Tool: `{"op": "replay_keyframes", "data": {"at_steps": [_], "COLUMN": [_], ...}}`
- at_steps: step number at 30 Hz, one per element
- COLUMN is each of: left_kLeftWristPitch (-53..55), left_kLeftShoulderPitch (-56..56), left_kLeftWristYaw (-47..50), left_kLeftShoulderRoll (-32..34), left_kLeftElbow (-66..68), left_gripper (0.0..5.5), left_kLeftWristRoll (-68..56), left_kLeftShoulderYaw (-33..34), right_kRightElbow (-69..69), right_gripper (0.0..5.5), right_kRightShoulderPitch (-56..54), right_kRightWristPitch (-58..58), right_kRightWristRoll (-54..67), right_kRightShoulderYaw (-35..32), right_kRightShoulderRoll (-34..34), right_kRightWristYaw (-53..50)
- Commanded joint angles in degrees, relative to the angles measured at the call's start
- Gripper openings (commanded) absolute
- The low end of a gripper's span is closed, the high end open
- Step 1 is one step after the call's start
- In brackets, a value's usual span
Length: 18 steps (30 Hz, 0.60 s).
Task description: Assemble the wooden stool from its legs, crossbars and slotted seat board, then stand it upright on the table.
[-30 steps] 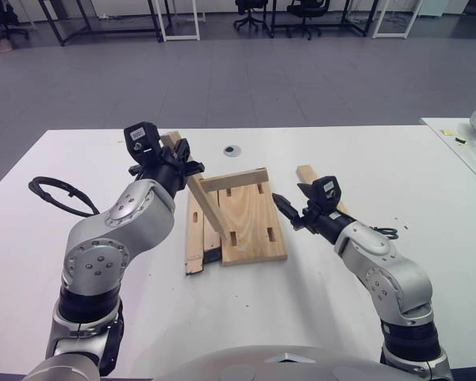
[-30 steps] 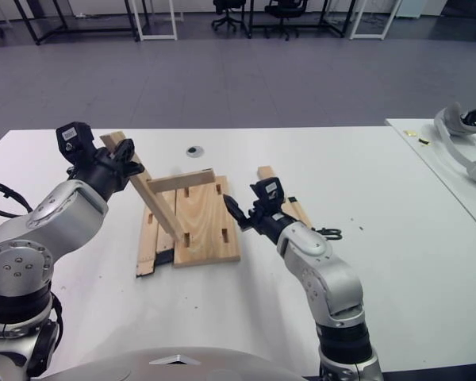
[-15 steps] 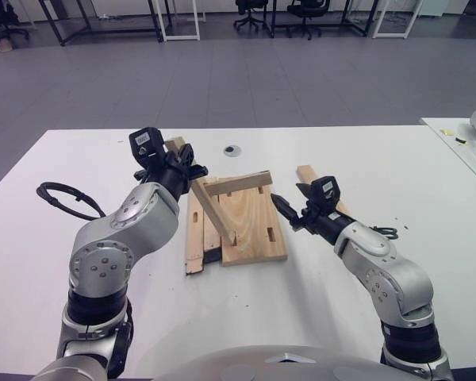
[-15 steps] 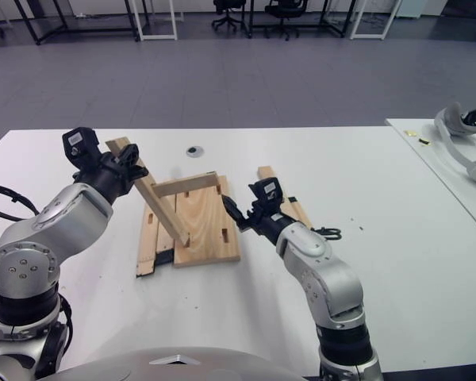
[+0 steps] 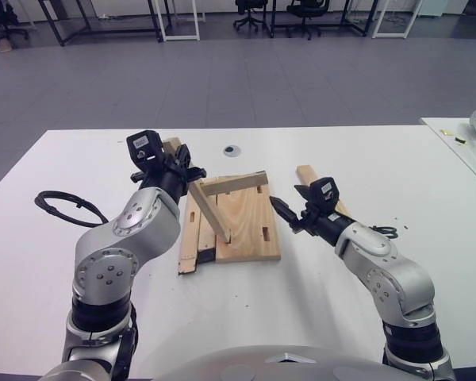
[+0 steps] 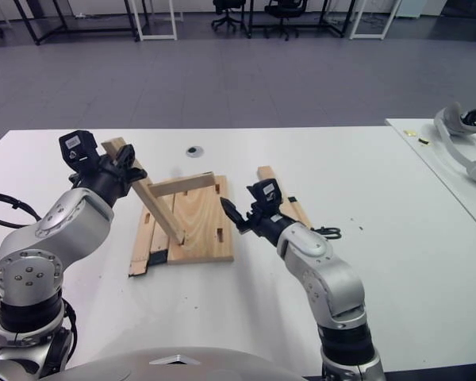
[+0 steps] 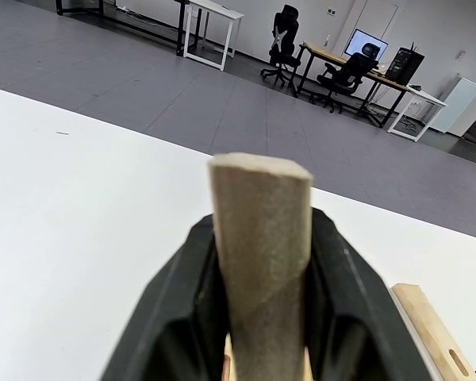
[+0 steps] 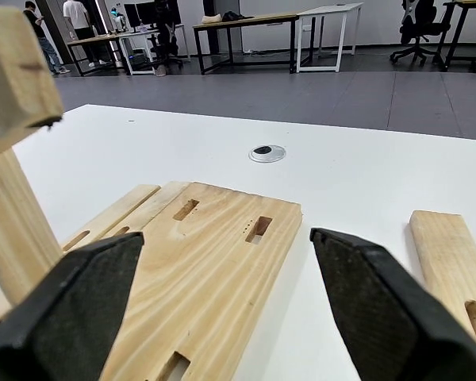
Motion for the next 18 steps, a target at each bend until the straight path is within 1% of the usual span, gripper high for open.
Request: {"op": "replay_keyframes", "data": {"at_steps": [1,7,11,18], "left_kLeftWristPitch": [1.2,1.3,0.2,0.1], "left_kLeftShoulderPitch": [0.3,4.1,8.7,11.7], "left_kLeftWristYaw": [-0.4,-3.0,-8.3,-16.3], "left_kLeftShoulderRoll": [-0.8,-3.1,-3.0,-2.0], "left_kLeftElbow": [-1.3,-0.9,0.9,-1.4], "left_gripper": [1.02,1.02,1.02,1.02], "left_kLeftWristRoll": [2.7,7.5,16.1,27.1], "left_kLeftShoulderYaw": [-0.2,-1.0,-2.9,-6.8], "right_kRightElbow": [-0.1,-0.2,-0.3,-0.4], "right_gripper": [3.94,3.94,3.94,3.94], "right_kRightShoulderPitch": [-0.7,-1.2,-1.2,-0.9], "right_kRightWristPitch": [1.5,2.1,2.3,2.7], "right_kRightWristRoll": [0.5,0.8,0.9,1.2], "right_kRightShoulderYaw": [0.6,0.7,0.7,0.4], "right_kRightShoulderRoll": [-0.6,-1.0,-0.9,-1.1], "right_kRightWristYaw": [0.5,0.8,0.8,0.8]}}
